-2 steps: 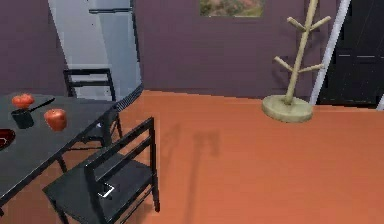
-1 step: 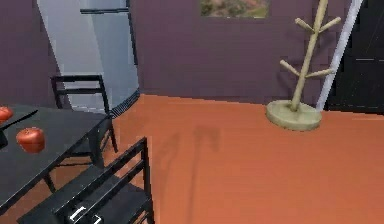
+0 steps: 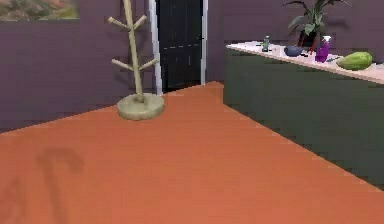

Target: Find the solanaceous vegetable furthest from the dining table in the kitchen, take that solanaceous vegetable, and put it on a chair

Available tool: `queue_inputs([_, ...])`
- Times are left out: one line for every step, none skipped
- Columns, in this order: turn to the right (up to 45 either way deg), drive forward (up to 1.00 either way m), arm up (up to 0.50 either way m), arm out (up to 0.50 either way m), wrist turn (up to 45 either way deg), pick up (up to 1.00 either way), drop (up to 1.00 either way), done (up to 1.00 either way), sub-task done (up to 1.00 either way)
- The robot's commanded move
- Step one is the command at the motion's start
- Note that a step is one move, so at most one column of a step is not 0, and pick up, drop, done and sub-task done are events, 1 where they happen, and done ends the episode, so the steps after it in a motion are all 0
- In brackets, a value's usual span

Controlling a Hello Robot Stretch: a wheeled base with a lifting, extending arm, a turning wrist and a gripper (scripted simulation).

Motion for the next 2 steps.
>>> queue_inputs([45.0,0.00,0.00,0.00,0.0,0.00,0.00,0.00,0.00])
queue_inputs([9.0,0.00,0.00,0.00,0.0,0.00,0.00,0.00,0.00])
